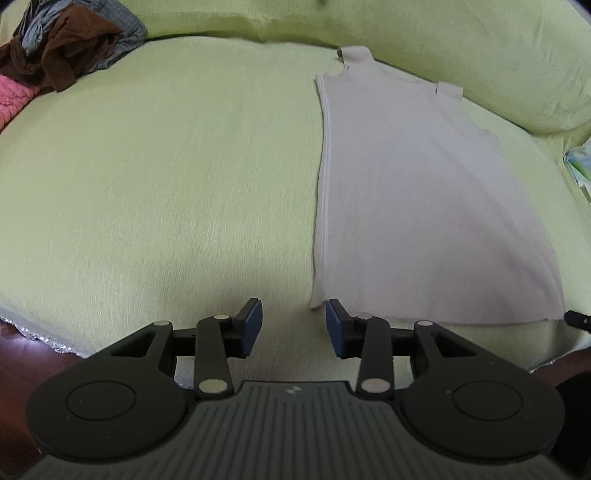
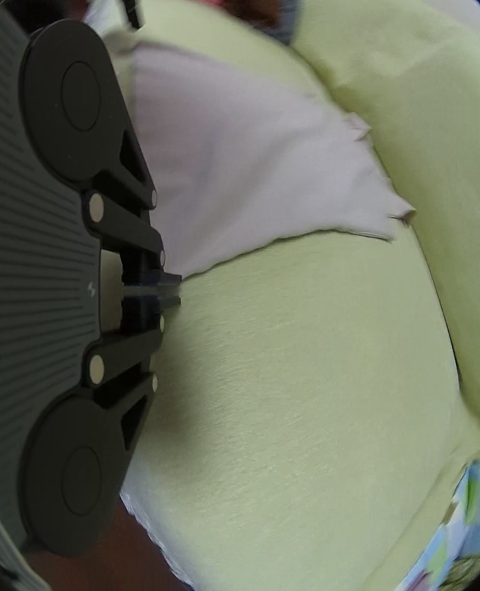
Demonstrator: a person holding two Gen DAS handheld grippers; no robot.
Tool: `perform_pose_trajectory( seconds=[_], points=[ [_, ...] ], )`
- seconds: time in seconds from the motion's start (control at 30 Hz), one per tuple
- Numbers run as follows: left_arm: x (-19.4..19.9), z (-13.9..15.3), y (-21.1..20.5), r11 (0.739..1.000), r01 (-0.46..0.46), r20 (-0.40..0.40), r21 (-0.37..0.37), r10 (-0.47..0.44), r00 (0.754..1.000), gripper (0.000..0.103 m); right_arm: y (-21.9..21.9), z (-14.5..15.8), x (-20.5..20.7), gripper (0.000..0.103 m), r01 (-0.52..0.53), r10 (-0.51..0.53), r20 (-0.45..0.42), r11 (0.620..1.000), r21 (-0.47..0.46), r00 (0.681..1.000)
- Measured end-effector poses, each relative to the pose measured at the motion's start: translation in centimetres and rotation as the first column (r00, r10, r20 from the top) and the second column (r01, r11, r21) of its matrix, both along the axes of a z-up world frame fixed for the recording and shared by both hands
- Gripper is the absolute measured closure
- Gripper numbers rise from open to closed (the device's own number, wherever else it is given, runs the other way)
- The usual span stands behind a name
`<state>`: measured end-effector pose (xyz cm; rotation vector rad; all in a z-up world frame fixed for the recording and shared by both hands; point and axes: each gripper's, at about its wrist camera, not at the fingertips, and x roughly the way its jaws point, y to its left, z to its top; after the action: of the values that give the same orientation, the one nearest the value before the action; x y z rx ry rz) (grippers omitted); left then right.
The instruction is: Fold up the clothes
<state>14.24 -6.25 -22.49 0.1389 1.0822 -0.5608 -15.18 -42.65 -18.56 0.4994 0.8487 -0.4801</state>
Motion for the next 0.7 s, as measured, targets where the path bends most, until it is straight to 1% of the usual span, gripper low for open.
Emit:
perform_pose_trajectory(
  seconds=[0.07, 0.1, 0.13, 0.17, 0.2, 0.23, 0.27, 0.3, 0.37, 0.4, 0.47, 0.5, 0.53, 0.6, 0.67, 0.7],
  points=[
    [-0.1, 0.2, 0.1, 1.0, 0.02, 0.002, 0.004, -0.02, 1.0, 0.058, 2.5, 1.7, 0.4, 0.068, -0.081, 0.09, 0.056, 0.987, -0.14, 0.994],
    [-0.1, 0.3, 0.2, 0.999, 0.032, 0.002, 0.007, -0.032, 0.999, 0.057, 3.5, 2.3, 0.8, 0.069, -0.128, 0.145, 0.079, 0.974, -0.187, 0.986],
    [-0.1, 0.4, 0.2, 0.999, 0.045, 0.001, 0.01, -0.045, 0.999, 0.057, 6.3, 3.2, 2.1, 0.069, -0.278, 0.315, 0.114, 0.926, -0.254, 0.942],
    [-0.1, 0.4, 0.2, 0.999, 0.049, 0.001, 0.011, -0.049, 0.999, 0.056, 8.6, 3.4, 3.5, 0.071, -0.388, 0.438, 0.12, 0.872, -0.299, 0.891],
    [-0.2, 0.4, 0.3, 0.998, 0.063, 0.003, 0.007, -0.063, 0.998, 0.056, 9.5, 3.3, 4.2, 0.071, -0.424, 0.478, 0.116, 0.849, -0.314, 0.871],
    [-0.3, 0.4, 0.3, 0.997, 0.077, 0.004, 0.004, -0.077, 0.997, 0.056, 12.8, 2.6, 6.1, 0.072, -0.541, 0.607, 0.075, 0.752, -0.375, 0.791],
    [-0.2, 0.2, 0.4, 0.996, 0.087, -0.004, -0.004, -0.087, 0.996, 0.056, 14.9, 1.9, 7.3, 0.074, -0.605, 0.68, 0.045, 0.678, -0.417, 0.732],
    [-0.1, 0.1, 0.4, 0.995, 0.097, -0.012, -0.012, -0.097, 0.995, 0.056, 15.9, 1.4, 8.1, 0.082, -0.635, 0.716, 0.026, 0.635, -0.44, 0.697],
    [0.0, -0.2, 0.5, 0.993, 0.114, -0.024, -0.022, -0.115, 0.993, 0.056, 19.7, -0.6, 10.6, 0.092, -0.72, 0.808, -0.064, 0.482, -0.5, 0.586],
    [0.1, -0.5, 0.4, 0.99, 0.137, -0.03, -0.026, -0.138, 0.99, 0.056, 20.7, -1.1, 11.4, 0.092, -0.736, 0.825, -0.092, 0.44, -0.516, 0.558],
    [0.2, -0.8, 0.1, 0.986, 0.162, -0.01, -0.023, -0.163, 0.987, 0.056, 22.4, -2.2, 13.0, 0.092, -0.757, 0.847, -0.141, 0.369, -0.54, 0.513],
    [0.3, -0.9, -0.1, 0.984, 0.177, 0.001, -0.023, -0.177, 0.984, 0.056, 22.9, -2.4, 13.7, 0.092, -0.761, 0.852, -0.151, 0.352, -0.545, 0.502],
    [0.3, -1.0, -0.3, 0.982, 0.189, 0.008, -0.021, -0.189, 0.982, 0.056, 23.0, -2.3, 13.9, 0.092, -0.762, 0.852, -0.146, 0.357, -0.54, 0.503],
    [0.4, -1.6, -0.9, 0.976, 0.219, 0.017, -0.003, -0.219, 0.976, 0.057, 23.0, -2.0, 14.0, 0.092, -0.763, 0.85, -0.13, 0.378, -0.525, 0.511],
    [0.4, -2.1, -1.2, 0.973, 0.228, 0.02, 0.019, -0.228, 0.973, 0.06, 23.0, -1.9, 14.3, 0.09, -0.759, 0.843, -0.118, 0.402, -0.512, 0.526],
    [0.3, -2.6, -1.4, 0.972, 0.232, 0.025, 0.041, -0.234, 0.972, 0.068, 22.9, -1.9, 14.5, 0.089, -0.758, 0.839, -0.109, 0.415, -0.504, 0.532]
  ],
)
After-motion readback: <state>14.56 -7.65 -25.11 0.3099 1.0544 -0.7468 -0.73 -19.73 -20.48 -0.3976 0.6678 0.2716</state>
